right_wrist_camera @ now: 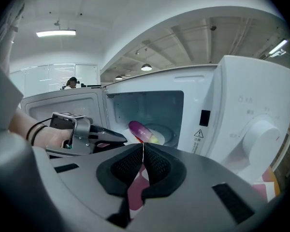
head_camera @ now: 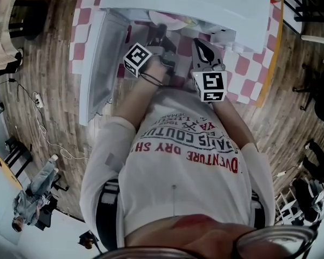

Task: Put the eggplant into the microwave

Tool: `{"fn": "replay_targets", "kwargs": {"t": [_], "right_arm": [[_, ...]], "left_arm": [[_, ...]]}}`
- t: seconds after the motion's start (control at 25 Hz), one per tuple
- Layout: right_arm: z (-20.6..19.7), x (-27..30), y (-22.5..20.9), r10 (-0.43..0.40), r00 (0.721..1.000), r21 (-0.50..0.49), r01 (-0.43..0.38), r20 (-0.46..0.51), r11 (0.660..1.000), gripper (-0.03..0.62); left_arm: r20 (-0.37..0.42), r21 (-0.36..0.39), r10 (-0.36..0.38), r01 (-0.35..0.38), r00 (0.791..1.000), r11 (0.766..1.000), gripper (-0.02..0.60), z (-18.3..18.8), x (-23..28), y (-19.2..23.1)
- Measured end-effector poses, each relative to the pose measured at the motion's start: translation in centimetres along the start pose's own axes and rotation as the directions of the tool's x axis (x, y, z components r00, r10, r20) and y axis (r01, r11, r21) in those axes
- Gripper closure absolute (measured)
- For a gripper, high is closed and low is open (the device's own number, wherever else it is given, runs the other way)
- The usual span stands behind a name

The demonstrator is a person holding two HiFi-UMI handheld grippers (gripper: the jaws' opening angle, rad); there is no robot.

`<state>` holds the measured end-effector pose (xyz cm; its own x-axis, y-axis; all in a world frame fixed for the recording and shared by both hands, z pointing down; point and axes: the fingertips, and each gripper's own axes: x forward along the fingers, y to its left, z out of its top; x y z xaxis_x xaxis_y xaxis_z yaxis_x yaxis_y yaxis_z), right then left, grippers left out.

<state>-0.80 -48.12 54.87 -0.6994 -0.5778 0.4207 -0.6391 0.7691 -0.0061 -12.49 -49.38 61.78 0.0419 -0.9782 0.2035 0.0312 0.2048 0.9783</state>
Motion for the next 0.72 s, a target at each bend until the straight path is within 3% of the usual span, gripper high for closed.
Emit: {"fn": "replay_targets", "kwargs": {"t": [0.72], "right_arm": [[0.0, 2.3, 0.4, 0.012, 1.000, 0.030, -0.012, -0.015, 0.999, 0.566]], "left_arm": [[0.010, 0.037, 0.072, -0.072, 0.997, 0.997, 0.551, 1.3, 1.8, 1.4]]}}
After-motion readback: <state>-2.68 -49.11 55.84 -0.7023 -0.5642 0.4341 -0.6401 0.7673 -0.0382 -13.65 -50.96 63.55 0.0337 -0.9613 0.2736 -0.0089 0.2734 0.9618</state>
